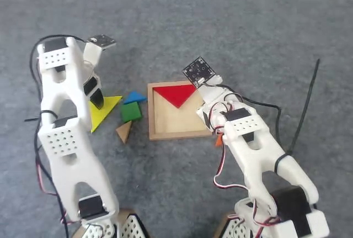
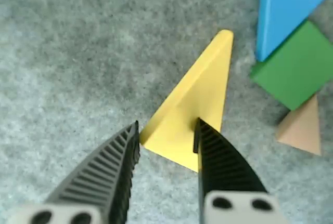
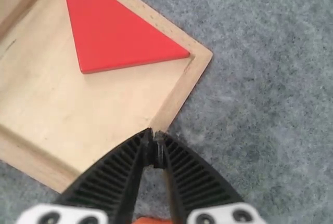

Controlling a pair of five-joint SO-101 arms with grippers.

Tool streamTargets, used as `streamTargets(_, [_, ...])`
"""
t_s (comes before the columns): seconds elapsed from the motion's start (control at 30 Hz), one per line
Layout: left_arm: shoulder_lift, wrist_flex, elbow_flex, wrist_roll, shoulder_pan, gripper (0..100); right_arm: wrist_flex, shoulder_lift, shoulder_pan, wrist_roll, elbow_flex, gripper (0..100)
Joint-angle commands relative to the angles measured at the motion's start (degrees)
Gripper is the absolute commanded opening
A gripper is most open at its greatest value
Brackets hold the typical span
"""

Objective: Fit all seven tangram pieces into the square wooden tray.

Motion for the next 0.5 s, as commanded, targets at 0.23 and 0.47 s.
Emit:
streamTargets(0.23, [0.3,3.3,-0.1,3.8,1.2,7,-1.1,-3.2,0.7,1.1,-0.4,1.0])
streamTargets(0.47, [-1.5,3.3,0.2,6.8,2.2,8,-1.1,-3.3,0.7,1.1,-0.4,1.0])
